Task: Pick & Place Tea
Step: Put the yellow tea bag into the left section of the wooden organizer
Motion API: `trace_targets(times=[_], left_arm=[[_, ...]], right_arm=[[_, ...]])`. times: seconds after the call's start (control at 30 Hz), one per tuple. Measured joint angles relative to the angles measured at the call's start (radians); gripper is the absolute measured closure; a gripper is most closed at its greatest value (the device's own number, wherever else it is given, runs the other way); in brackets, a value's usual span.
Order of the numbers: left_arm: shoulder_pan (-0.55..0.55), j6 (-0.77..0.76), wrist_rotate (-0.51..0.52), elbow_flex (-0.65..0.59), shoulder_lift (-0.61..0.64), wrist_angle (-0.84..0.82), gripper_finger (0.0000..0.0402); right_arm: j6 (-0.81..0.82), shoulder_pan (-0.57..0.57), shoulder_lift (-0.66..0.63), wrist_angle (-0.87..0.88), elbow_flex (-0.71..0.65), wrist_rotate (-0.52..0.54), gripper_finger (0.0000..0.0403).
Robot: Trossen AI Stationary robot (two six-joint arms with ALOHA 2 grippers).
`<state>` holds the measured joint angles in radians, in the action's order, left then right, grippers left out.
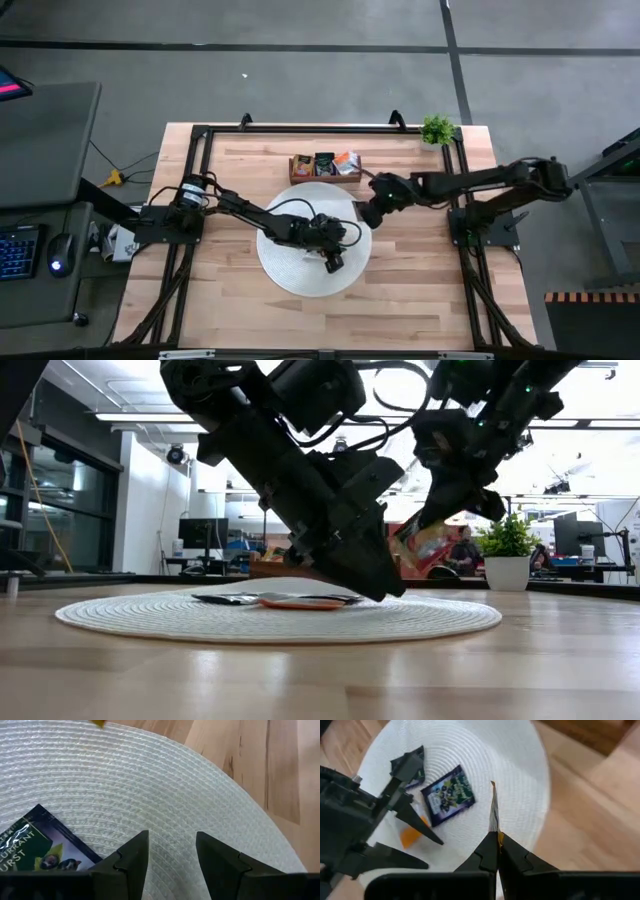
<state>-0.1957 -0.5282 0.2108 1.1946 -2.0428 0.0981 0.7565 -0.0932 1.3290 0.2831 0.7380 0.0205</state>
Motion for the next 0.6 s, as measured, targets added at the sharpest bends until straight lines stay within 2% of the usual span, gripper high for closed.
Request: trace_targets(times=[0.17,0.37,0.6], left_arm=[[0.001,-0.003,0.009,0.003,0.058,-0.026,0.0238],[0.045,0.024,0.071,0.002,0.162,-0.101,0.0238],[0.136,0.089,-0.032,0.003,0.251,-0.086,0.0238]], right_arm=[[-0.082,-0.029,-0.059,0.061,0.0,-0.001,0.0403],[-0.18,-0.056,-0.102,0.079,0.0,-0.028,0.0403],[-0.316,-0.058,-0.174,0.041,0.0,-0.053,0.0403]])
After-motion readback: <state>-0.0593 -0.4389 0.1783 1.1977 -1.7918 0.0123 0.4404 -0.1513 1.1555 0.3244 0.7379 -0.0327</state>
